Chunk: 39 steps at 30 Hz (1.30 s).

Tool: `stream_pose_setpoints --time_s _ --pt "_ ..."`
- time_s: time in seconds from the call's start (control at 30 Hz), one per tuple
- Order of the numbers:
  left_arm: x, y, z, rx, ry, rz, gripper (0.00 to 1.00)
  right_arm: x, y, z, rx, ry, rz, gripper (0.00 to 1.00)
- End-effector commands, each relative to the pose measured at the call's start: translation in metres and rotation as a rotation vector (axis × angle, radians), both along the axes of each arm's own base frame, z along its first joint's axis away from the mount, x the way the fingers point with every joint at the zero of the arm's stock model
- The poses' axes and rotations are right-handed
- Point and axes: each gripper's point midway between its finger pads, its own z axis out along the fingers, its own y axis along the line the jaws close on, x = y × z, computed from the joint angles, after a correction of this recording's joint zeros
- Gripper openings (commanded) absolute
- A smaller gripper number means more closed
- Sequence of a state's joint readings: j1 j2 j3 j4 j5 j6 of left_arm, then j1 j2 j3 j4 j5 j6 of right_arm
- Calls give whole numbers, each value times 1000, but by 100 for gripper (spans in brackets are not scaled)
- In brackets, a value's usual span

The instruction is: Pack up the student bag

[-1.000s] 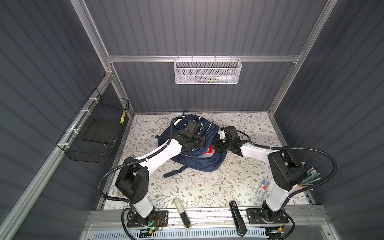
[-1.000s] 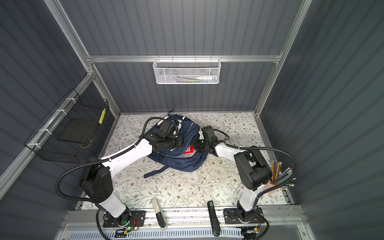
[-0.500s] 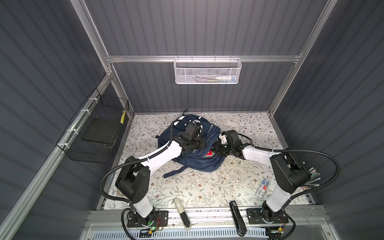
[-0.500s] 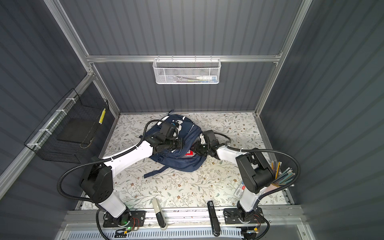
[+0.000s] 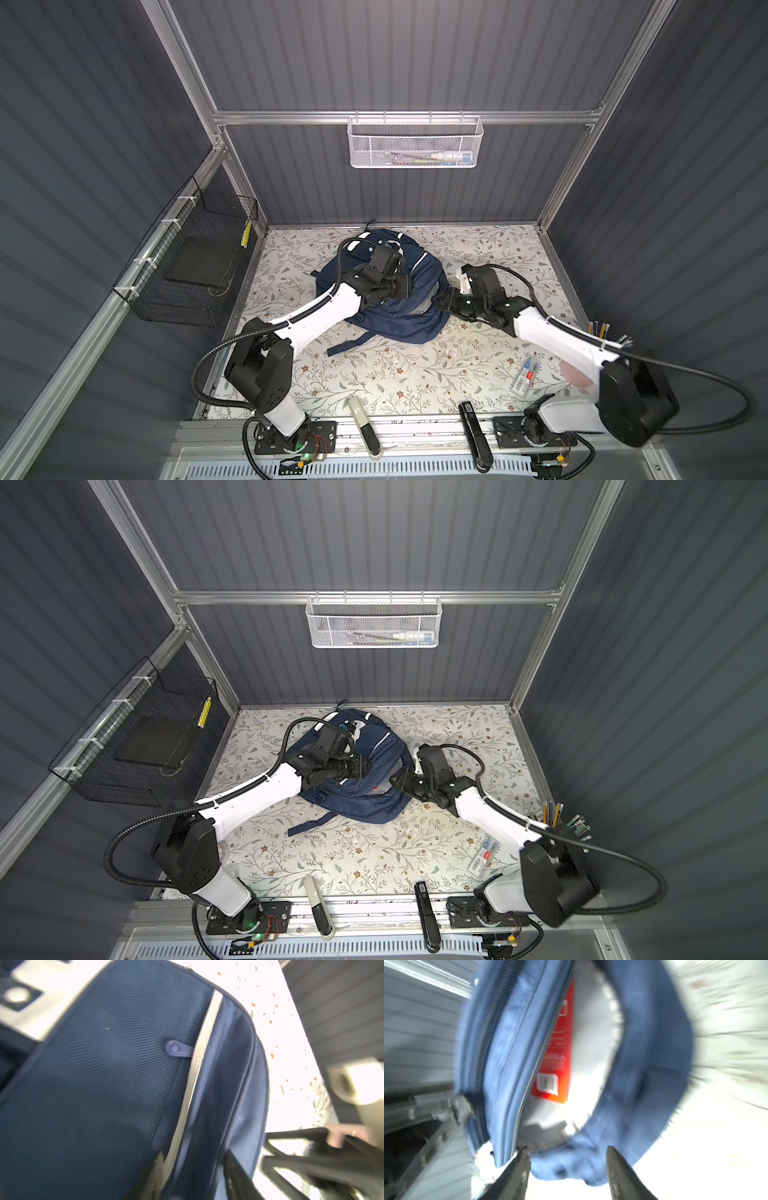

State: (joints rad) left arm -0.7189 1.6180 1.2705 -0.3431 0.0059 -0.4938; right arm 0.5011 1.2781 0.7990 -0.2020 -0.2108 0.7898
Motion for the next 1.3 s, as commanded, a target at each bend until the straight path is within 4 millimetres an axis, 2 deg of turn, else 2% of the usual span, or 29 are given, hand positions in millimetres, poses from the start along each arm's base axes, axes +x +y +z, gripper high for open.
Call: stream_pose_setpoints --time_s 0.0,0.1,0.2,0.37,0.5,0.63,0.8,0.93,1.07,1.17,1.27 --pt "-9 -2 29 46 -85 -20 73 -44 -67 -34 -255 147 -124 70" --pt "-20 -13 34 18 -98 -59 80 -70 -115 -41 -329 228 -260 80" --pt "-28 -24 33 -35 -93 -90 81 -92 -145 -55 -317 349 -336 82" --pt "-37 -22 22 -28 -87 -106 82 -121 -178 -56 -397 480 -416 84" --pt "-42 -16 13 -28 -92 -110 83 -137 -187 -53 -443 577 -447 86" --pt "-47 -16 3 -26 -91 -140 83 -147 -215 -70 -525 638 -547 90" --pt "-55 -36 7 -114 -53 -244 83 -145 -220 -72 -509 686 -599 91" --pt "-63 -45 2 -187 -18 -297 83 -151 -222 -91 -533 759 -604 91" --pt "-63 -33 7 -354 23 -291 83 -148 -218 -110 -514 794 -610 91" --pt "-58 -21 4 -309 9 -257 83 -146 -218 -119 -508 801 -623 90" --pt "-58 -18 5 -298 0 -251 83 -143 -217 -125 -492 785 -630 85"
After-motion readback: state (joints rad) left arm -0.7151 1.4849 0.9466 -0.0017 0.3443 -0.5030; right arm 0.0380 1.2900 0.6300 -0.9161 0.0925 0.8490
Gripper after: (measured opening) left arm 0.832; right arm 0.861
